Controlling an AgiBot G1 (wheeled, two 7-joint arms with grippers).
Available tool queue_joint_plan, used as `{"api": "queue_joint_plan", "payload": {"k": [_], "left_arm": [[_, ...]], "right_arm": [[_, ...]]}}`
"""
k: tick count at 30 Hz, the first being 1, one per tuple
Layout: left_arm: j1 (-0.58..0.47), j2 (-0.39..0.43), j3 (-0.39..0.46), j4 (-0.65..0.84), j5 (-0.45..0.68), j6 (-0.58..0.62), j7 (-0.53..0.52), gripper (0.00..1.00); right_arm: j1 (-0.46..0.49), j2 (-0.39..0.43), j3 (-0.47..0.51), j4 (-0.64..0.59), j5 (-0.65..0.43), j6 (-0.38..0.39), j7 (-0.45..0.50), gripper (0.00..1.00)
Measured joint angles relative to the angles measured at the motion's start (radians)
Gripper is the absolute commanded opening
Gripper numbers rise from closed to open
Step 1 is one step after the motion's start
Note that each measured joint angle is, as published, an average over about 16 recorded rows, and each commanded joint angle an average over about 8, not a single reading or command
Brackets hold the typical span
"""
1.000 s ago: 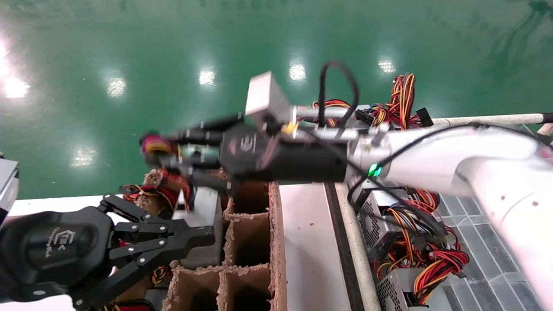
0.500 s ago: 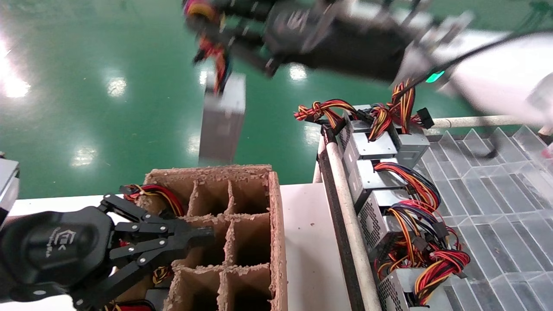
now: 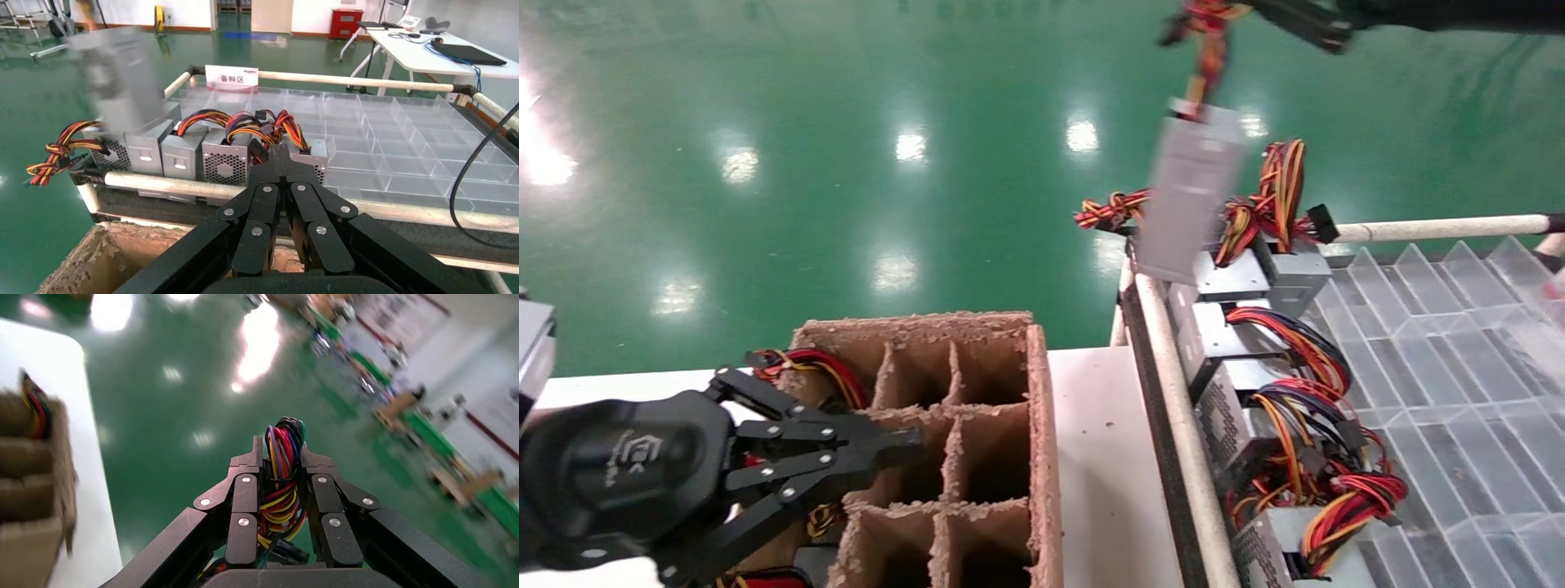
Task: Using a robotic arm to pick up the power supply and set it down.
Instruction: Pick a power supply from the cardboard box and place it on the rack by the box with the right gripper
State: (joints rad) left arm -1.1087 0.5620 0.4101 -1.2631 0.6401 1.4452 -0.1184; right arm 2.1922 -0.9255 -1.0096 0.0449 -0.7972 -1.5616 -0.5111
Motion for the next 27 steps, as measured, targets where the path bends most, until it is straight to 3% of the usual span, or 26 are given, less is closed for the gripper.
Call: {"api": "queue_joint_plan", "payload": {"k": [12,27], "left_arm": [[0.000,0.000,0.000,0.000,0.000,0.000,0.000,0.00],[0.000,0.000,0.000,0.000,0.000,0.000,0.000,0.00]], "right_arm": [[-0.008,0.287,-0.041,0.094,-0.037,-0.024,0.082,0.00],[-0.212,0.505,-0.048,0.496,0.070,0.028,0.252,0.00]]}}
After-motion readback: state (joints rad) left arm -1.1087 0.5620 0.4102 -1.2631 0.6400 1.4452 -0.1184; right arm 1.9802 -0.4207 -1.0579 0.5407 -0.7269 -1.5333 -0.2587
